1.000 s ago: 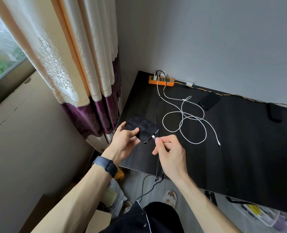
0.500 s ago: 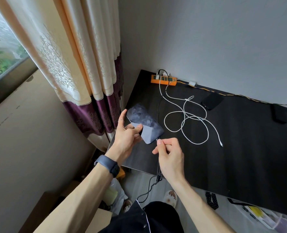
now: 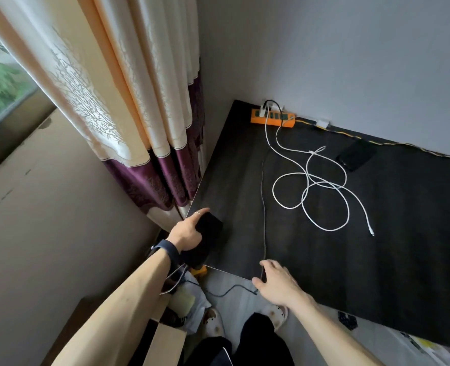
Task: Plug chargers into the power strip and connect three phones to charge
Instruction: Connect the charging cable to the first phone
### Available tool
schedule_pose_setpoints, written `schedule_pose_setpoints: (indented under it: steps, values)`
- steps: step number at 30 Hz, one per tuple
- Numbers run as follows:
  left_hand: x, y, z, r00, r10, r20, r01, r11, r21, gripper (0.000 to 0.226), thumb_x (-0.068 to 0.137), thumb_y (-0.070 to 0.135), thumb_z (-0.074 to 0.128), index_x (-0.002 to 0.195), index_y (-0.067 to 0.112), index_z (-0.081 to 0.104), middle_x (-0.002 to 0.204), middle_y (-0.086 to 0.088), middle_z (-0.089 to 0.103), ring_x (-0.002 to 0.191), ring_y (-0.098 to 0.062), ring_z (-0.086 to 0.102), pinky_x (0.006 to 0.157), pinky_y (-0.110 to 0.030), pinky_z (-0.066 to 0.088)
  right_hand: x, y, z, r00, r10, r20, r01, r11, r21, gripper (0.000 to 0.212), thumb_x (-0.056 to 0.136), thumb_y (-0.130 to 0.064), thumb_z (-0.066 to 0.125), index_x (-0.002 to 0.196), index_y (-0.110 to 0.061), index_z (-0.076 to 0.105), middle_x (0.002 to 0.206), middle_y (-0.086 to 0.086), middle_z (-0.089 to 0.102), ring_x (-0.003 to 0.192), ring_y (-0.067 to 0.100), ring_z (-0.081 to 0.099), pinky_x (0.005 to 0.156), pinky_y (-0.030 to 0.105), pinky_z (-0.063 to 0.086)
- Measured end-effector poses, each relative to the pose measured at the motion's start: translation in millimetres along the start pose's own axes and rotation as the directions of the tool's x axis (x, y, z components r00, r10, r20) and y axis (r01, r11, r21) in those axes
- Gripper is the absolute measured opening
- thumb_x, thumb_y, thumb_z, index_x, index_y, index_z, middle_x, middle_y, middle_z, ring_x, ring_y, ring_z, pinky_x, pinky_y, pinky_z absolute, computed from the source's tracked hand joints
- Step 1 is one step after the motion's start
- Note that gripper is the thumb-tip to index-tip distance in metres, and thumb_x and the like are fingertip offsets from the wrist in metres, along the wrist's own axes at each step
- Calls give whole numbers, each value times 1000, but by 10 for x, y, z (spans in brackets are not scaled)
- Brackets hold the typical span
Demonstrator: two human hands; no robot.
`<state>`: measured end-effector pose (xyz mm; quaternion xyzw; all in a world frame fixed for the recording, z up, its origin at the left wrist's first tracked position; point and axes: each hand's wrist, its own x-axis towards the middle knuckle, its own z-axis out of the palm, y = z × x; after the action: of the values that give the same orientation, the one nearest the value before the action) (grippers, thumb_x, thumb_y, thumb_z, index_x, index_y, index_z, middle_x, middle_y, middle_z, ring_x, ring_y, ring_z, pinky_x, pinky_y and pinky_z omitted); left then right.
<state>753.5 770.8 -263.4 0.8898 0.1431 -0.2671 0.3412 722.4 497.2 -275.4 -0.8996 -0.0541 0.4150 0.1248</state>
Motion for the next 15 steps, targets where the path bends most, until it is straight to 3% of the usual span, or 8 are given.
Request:
schedule_pose_setpoints:
  steps: [2,4,7,10,13,15]
  values:
    - [132,-85,126,998,-50,-28,47,993,-109,89,77,-5,42,149,47,28,150,-4,49,130,-29,52,101,-32,48,157,27,78,1000,23,-14,-22,998,62,72,97,-46,50,156,-17,22,163,7,21,145,35,29,116,40,27]
    - [213,-136,243,993,-99,-70,78,965,-249,91,76,-7,42,148,47,30,150,-2,48,130,-31,54,94,-35,53,271,6,134,995,78,-68,-61,972,228,73,96,-42,55,156,-14,23,158,12,28,139,32,40,114,38,33]
    - [360,-207,412,981,-159,-114,102,913,-396,92,76,-8,43,147,49,30,141,-15,56,127,-42,54,81,-37,58,425,-59,258,972,163,-172,-81,911,404,64,96,-34,60,149,-11,34,146,12,42,123,28,56,105,38,42]
    - [463,-267,531,971,-192,-145,117,904,-412,90,79,-3,47,149,50,27,135,-19,60,123,-40,57,71,-23,57,536,-170,392,951,166,-260,-44,907,419,54,96,-28,59,144,-12,39,138,10,50,119,26,58,98,34,44]
    - [504,-266,597,962,-173,-212,103,946,-307,84,83,1,54,152,42,29,136,-10,59,125,-29,55,95,-24,46,642,-338,477,966,56,-254,27,950,312,61,99,-29,52,153,-14,28,143,9,45,125,29,53,102,37,43]
    - [518,-255,628,958,-156,-241,98,967,-237,79,84,11,63,153,34,32,133,-12,52,126,-28,51,102,-25,38,717,-469,485,977,-153,-147,174,975,137,66,99,-32,49,157,-19,21,142,8,40,127,31,50,103,38,41]
